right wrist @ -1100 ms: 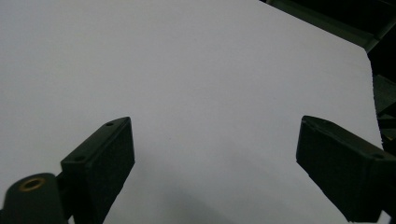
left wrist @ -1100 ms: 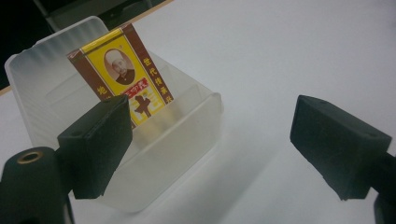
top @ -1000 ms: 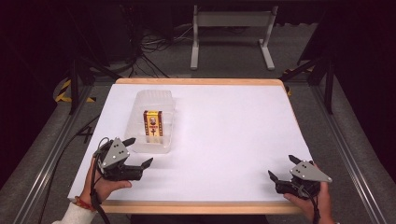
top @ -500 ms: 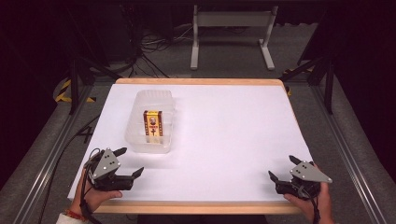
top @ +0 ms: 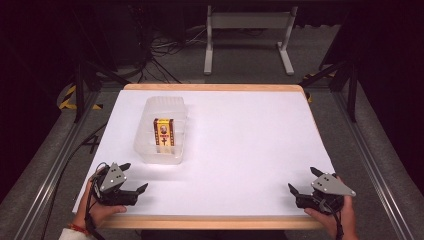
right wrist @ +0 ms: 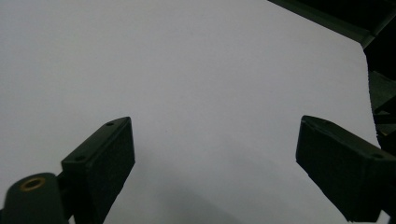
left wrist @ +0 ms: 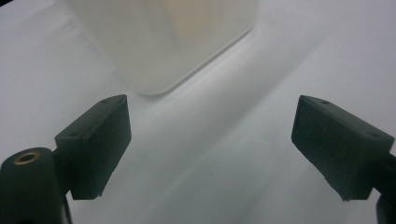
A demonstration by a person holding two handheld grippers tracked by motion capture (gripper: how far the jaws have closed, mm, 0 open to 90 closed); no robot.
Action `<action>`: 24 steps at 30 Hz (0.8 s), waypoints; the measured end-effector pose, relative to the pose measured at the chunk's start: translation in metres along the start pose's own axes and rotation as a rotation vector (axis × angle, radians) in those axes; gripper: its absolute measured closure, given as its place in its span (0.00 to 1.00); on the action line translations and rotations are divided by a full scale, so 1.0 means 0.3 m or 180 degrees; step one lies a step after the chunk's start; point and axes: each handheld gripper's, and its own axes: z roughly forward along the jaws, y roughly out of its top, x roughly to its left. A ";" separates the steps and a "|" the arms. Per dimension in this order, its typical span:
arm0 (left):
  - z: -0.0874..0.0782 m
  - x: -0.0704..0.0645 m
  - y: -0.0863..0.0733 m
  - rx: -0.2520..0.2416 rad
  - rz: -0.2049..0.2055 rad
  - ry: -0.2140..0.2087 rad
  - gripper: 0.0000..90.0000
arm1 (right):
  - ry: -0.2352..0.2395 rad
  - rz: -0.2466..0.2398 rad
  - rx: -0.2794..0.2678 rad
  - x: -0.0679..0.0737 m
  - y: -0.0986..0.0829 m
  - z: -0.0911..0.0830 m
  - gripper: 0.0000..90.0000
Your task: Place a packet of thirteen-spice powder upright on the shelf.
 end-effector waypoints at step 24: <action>-0.030 0.033 -0.041 -0.0327 -0.0342 -0.0147 0.13 | -0.0003 -0.0022 -0.0028 0.004 -0.010 -0.023 0.14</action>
